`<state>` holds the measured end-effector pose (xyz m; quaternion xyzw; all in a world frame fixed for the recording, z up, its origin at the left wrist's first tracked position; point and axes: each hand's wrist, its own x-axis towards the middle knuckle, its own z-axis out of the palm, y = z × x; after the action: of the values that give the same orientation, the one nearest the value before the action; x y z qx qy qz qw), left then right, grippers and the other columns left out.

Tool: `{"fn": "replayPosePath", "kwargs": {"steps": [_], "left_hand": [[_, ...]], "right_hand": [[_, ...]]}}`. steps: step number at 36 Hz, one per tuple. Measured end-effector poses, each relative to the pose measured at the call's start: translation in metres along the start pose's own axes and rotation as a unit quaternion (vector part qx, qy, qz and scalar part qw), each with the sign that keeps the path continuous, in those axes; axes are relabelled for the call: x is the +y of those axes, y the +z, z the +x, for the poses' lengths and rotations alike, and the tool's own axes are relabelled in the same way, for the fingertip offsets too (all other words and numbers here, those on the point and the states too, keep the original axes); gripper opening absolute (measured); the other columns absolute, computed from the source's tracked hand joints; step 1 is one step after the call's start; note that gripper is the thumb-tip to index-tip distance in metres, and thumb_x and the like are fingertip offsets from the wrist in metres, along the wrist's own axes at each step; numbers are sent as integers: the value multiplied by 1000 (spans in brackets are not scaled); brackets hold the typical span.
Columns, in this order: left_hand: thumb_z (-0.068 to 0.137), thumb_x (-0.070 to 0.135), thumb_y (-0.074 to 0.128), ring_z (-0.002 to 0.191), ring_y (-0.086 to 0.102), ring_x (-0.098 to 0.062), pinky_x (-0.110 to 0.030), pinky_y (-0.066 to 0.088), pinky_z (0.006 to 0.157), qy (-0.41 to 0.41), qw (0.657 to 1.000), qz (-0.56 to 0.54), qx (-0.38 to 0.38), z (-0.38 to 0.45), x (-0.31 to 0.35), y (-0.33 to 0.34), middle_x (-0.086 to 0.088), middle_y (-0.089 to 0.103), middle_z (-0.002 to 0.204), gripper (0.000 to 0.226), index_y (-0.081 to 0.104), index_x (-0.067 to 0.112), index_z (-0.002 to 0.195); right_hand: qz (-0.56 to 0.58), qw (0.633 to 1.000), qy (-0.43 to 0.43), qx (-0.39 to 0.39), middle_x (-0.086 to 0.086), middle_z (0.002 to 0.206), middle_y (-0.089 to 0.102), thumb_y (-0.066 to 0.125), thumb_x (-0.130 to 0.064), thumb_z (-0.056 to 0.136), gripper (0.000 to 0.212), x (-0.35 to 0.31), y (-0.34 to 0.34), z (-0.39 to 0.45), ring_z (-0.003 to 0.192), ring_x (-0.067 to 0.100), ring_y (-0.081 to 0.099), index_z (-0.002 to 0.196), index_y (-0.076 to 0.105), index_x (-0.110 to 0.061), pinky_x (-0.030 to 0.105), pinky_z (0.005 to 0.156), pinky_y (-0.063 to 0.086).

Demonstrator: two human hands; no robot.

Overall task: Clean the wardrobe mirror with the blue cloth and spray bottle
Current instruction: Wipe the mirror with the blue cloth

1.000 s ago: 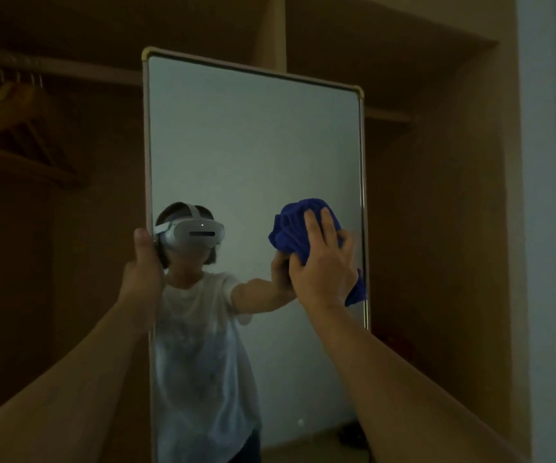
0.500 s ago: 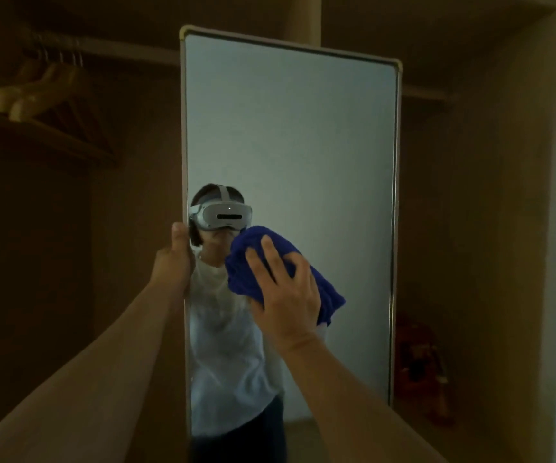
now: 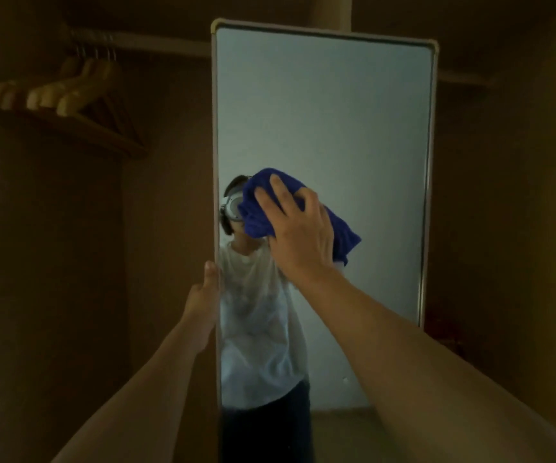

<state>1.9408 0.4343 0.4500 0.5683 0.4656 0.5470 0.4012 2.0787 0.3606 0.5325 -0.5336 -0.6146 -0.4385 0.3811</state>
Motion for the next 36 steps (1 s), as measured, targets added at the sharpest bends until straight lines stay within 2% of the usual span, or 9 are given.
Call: {"fn": "replayPosePath", "kwargs": {"steps": [3, 7, 11, 15, 22, 25, 28, 32, 36], "left_hand": [[92, 61, 19, 107, 56, -30, -40, 44, 92, 9, 1000, -11, 1, -4, 1, 2, -17, 60, 116, 69, 54, 10, 123], [97, 52, 20, 60, 60, -10, -20, 44, 49, 38, 999, -34, -12, -1, 0, 3, -5, 67, 78, 57, 64, 16, 97], [100, 28, 28, 50, 60, -3, -14, 41, 37, 25, 994, -105, -20, 1, -2, 5, -2, 65, 79, 33, 59, 20, 93], [100, 22, 26, 65, 60, -12, -17, 46, 44, 3, 992, -128, -17, 1, -1, 5, -4, 63, 79, 32, 56, 18, 91], [97, 32, 26, 94, 59, -27, -37, 47, 78, -69, 982, -174, -31, 3, 2, 0, -15, 62, 99, 39, 56, 9, 105], [95, 31, 28, 81, 57, -26, -35, 46, 69, -72, 984, -158, -28, 2, 3, 1, -15, 62, 88, 37, 57, 9, 91], [94, 32, 30, 77, 55, -24, -35, 45, 67, -77, 987, -142, -25, 2, 2, 2, -12, 60, 83, 35, 56, 11, 86], [91, 32, 33, 65, 48, -20, -32, 41, 59, -70, 989, -128, -5, 2, -1, 6, -8, 51, 70, 31, 47, 14, 70], [90, 59, 27, 94, 58, -26, -38, 47, 82, -69, 993, -92, -4, 8, -3, 12, -12, 61, 102, 62, 60, 9, 108]], "right_hand": [[-9, 999, -34, 29, 6, 138, 52, 67, -11, 77, 54, -15, 15, -11, 107, 37, 56, 130, 57, -18, 48, 79, 54], [-29, 994, -102, 29, 3, 136, 54, 67, -16, 76, 52, -30, 40, -42, 104, 33, 58, 127, 60, -22, 46, 84, 51], [-32, 994, -104, 25, 0, 135, 56, 76, -14, 68, 56, -37, 49, -61, 100, 32, 59, 122, 63, -25, 46, 83, 51], [-44, 991, -121, 25, -1, 135, 55, 72, -12, 70, 54, -34, 47, -66, 101, 32, 58, 122, 63, -25, 44, 83, 51], [-60, 984, -168, -3, -5, 133, 56, 59, -20, 72, 46, -31, 51, -99, 105, 28, 56, 117, 65, -30, 41, 86, 50], [-56, 981, -184, -32, -7, 132, 57, 70, -25, 66, 50, -31, 54, -114, 104, 27, 59, 115, 65, -32, 41, 87, 50], [-45, 979, -196, -42, -9, 130, 58, 63, -26, 70, 44, -29, 54, -124, 107, 25, 50, 113, 65, -35, 40, 88, 51], [-43, 971, -221, -80, -10, 130, 58, 56, -27, 74, 42, -24, 51, -131, 105, 22, 58, 115, 64, -36, 40, 90, 50], [-49, 956, -252, -138, -8, 133, 55, 63, -29, 73, 47, -14, 50, -143, 107, 22, 58, 120, 60, -33, 40, 91, 49]]}}
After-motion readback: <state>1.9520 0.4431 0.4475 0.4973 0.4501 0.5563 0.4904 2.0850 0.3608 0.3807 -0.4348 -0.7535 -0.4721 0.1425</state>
